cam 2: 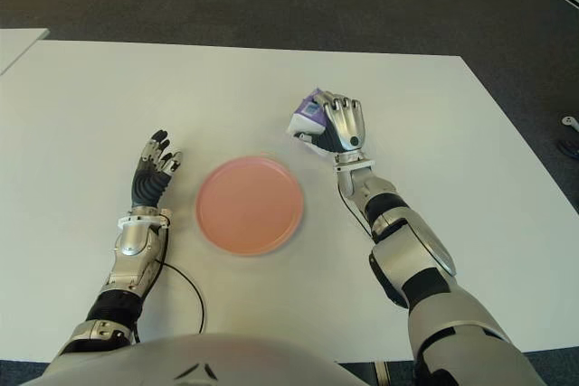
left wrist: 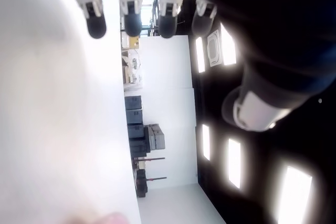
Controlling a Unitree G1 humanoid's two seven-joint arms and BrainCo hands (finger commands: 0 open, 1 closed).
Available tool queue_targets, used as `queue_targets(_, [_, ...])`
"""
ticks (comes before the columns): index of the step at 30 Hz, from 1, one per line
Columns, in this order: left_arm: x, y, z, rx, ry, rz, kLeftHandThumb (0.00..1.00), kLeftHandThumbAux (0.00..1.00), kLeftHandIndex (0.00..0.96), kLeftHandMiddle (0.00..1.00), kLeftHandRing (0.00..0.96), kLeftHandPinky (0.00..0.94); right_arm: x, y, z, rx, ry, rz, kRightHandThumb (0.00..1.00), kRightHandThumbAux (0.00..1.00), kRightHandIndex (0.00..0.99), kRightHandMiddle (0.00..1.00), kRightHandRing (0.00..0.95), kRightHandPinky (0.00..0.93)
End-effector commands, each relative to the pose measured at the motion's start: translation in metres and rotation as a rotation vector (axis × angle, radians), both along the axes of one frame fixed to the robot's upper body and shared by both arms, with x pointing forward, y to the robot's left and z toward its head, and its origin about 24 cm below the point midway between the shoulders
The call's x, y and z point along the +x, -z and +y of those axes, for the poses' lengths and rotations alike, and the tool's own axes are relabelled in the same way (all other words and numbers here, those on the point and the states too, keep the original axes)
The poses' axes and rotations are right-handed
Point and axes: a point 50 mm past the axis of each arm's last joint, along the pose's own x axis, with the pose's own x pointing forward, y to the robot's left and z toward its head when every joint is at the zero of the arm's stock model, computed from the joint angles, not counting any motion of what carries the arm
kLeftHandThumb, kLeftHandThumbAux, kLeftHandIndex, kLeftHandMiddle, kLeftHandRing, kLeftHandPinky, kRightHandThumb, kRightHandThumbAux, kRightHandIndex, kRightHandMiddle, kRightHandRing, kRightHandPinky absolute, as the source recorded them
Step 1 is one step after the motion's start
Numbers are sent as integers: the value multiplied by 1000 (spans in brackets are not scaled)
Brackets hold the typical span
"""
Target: Put the tissue paper into the plate.
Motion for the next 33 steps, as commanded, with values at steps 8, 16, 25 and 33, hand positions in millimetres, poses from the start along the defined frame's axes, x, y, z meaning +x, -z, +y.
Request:
queue_targets(8, [-15, 22, -3, -14, -5, 147, 2, 572, 0, 0, 0, 0, 5, -25, 8, 54, -64, -105, 856, 677, 400, 534, 855, 829])
queue_targets(16, [-14, 22, -4, -6, -14, 148, 10, 571, 0, 0, 0, 0, 5, -45, 19, 60, -127, -188, 857, 676, 403, 539, 866, 850])
queue_targets(25, [-13, 22, -3, -3, -24, 146, 21, 573, 0, 0, 0, 0, -1, -60, 25, 93, -179, -247, 858, 674, 405, 542, 872, 855])
queue_targets(33, [-12, 22, -3, -1, -21, 142, 22, 571, 0, 0, 0, 0, -9, -67, 35, 126, -234, -265, 858, 675, 404, 540, 871, 853])
